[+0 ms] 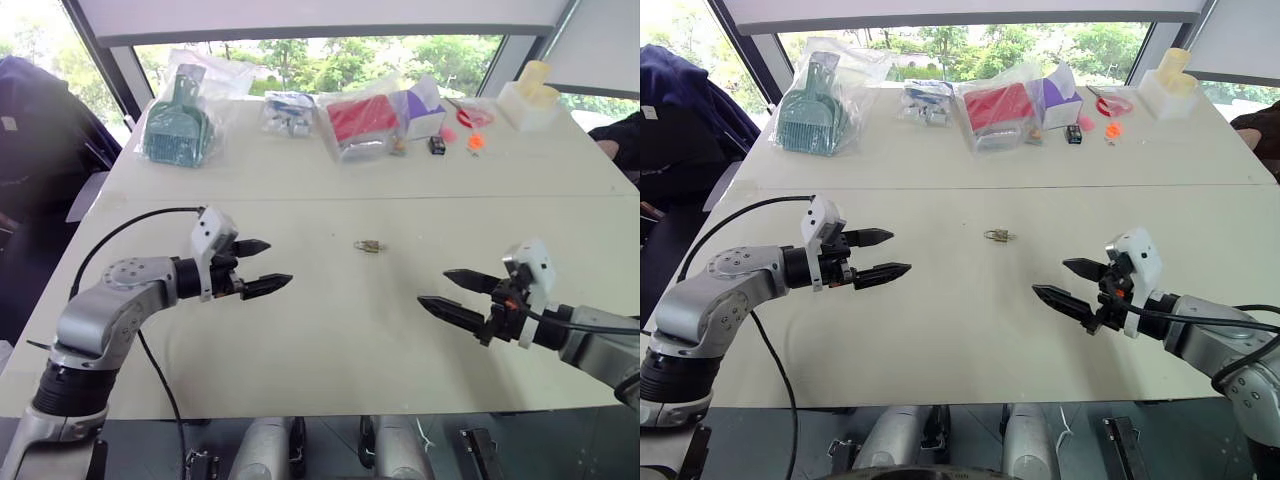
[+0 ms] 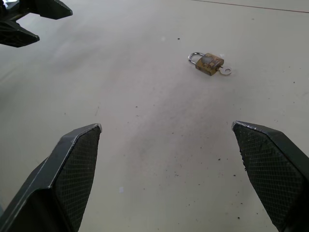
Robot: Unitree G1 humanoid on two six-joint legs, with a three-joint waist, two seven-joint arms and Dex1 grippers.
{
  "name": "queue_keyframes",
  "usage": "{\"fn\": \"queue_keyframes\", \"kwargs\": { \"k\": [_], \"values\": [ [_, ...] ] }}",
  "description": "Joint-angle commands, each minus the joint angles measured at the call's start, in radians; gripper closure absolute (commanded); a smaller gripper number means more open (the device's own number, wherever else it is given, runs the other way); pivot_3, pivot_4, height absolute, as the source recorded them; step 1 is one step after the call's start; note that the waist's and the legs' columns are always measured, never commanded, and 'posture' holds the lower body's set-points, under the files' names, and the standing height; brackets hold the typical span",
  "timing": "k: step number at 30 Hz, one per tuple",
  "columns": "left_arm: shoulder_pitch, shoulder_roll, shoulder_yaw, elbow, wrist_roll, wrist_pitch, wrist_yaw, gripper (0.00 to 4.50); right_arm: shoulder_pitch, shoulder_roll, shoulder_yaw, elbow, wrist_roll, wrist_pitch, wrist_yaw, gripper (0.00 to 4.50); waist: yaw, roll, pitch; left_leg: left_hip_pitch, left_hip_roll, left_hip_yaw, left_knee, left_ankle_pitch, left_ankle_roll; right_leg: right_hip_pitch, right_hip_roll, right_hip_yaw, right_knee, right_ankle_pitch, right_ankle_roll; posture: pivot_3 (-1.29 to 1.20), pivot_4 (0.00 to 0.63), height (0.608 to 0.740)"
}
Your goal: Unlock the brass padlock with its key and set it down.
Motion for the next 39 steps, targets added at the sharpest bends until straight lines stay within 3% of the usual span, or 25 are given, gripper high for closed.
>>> {"fn": "queue_keyframes", "kwargs": {
  "k": [1,19,26,31,36,39],
  "values": [
    [-0.002,0.01,0.013,-0.017,0.001,-0.019,-0.013,0.02,-0.006,0.001,-0.011,-0.008,-0.009,-0.019,0.017,0.0,0.0,0.0,0.0,0.0,0.0,0.0,0.0,0.0,0.0,0.0,0.0,0.0,0.0,0.0,0.0,0.0,0.15,0.735],
    [-0.013,0.012,0.003,0.006,0.027,-0.041,-0.03,0.02,-0.037,0.055,0.015,-0.023,-0.036,-0.012,-0.023,0.0,0.0,0.0,0.0,0.0,0.0,0.0,0.0,0.0,0.0,0.0,0.0,0.0,0.0,0.0,0.0,0.0,0.15,0.735],
    [-0.1,0.033,-0.084,0.115,0.158,-0.143,-0.075,0.02,-0.058,0.122,0.013,-0.02,-0.03,-0.018,-0.101,0.0,0.001,0.0,0.0,0.0,0.0,0.0,0.0,0.0,-0.001,0.0,0.0,0.0,0.0,0.0,0.0,0.0,0.15,0.735],
    [-0.374,-0.045,-0.211,0.468,0.269,-0.378,-0.285,0.02,-0.108,0.201,0.024,-0.013,-0.027,-0.007,-0.203,0.0,0.009,0.0,0.0,0.0,-0.001,0.0,0.0,0.001,-0.001,0.0,0.0,0.0,0.001,0.0,0.0,0.0,0.15,0.735],
    [-0.717,-0.268,-0.281,1.101,0.403,-0.654,-0.412,0.02,-0.049,0.268,0.032,-0.076,-0.044,-0.022,-0.284,0.0,0.03,-0.001,0.0,-0.001,-0.001,0.001,0.0,0.002,-0.001,0.0,0.0,-0.001,0.0,0.001,0.0,0.0,0.15,0.735],
    [-0.846,-0.382,-0.278,1.379,0.478,-0.802,-0.385,0.02,0.017,0.32,0.02,-0.15,-0.039,-0.032,-0.353,0.0,0.025,-0.002,0.0,-0.002,-0.002,0.002,0.001,0.002,-0.001,0.0,0.0,0.0,0.0,0.001,0.001,0.0,0.15,0.735]
  ]
}}
